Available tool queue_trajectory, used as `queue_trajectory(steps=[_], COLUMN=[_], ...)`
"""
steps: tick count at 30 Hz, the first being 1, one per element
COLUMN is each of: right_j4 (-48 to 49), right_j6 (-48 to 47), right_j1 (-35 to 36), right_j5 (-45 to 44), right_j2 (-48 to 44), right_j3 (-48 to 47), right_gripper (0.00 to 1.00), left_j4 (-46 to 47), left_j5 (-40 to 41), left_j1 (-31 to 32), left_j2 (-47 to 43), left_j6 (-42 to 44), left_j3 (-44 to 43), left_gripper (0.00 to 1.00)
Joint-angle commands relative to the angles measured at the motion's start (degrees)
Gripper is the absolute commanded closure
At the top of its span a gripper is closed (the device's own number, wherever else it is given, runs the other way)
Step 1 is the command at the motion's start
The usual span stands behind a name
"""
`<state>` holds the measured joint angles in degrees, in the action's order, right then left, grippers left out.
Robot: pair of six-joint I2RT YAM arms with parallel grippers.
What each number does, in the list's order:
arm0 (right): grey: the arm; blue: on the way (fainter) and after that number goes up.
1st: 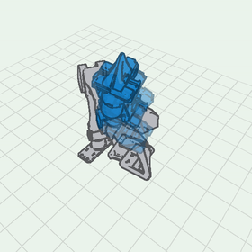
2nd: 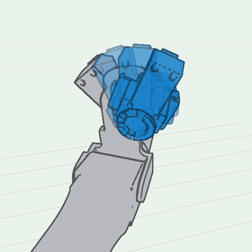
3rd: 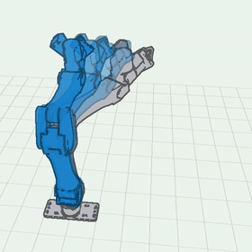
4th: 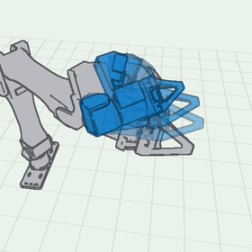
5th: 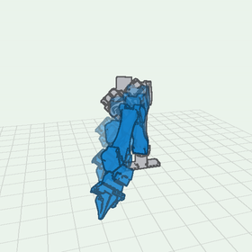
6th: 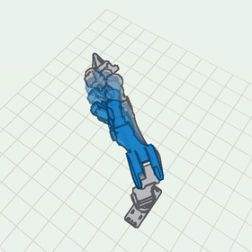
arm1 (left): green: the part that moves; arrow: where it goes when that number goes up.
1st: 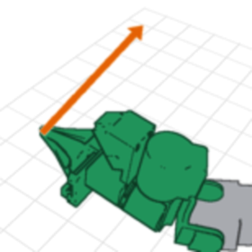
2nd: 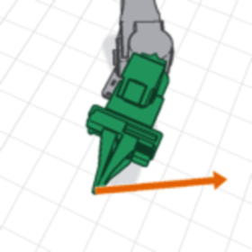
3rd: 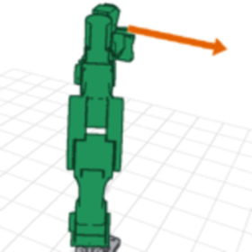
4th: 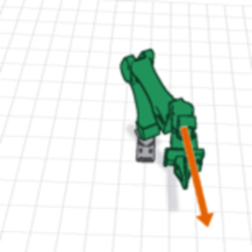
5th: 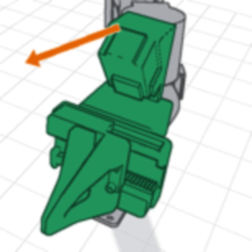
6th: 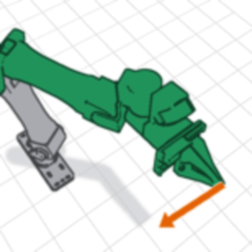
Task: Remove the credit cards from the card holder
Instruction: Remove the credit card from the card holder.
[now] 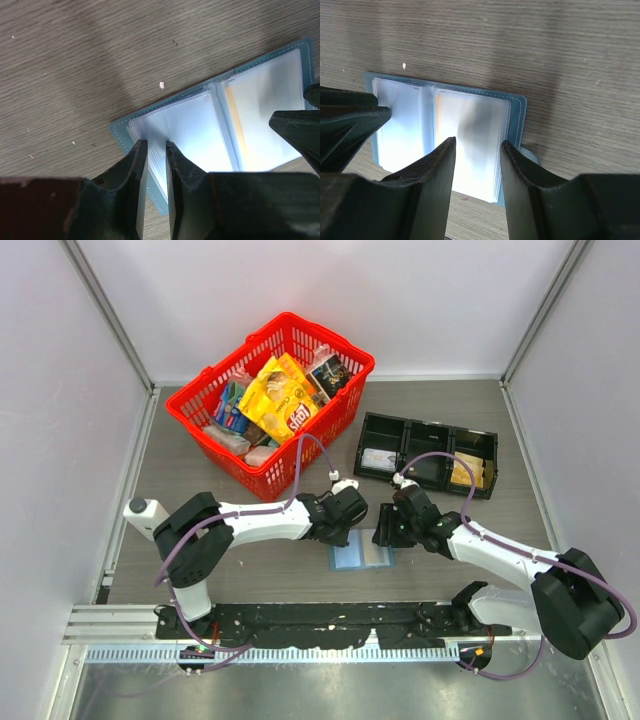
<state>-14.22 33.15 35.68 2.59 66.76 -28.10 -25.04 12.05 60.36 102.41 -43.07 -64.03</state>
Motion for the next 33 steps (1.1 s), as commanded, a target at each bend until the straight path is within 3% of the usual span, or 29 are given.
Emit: queue_trajectory(steps=[1, 18, 33], right_j4=[1.03, 7.00, 12.81], right_j6=[-0.36, 1.66, 3.15], right_j1=[0.35, 0.44, 0.35], right_j5=[-0.13, 9.09, 17.54], right_j2=[-0.58, -4.53, -4.01], right_j3=[-1.26, -0.29, 0.50], right_gripper=[0.55, 0.73, 0.73], left_j4=[1.57, 1.83, 1.83], left_j5=[-0.63, -1.07, 0.25], left_j1=[-0.06, -0.15, -0.33], left_j2=[-0.46, -0.63, -2.56], left_j6=[0.27, 0.27, -0.35], left_j3=[-0.31, 0.04, 1.36], left_gripper=[0.76, 0.77, 0.77])
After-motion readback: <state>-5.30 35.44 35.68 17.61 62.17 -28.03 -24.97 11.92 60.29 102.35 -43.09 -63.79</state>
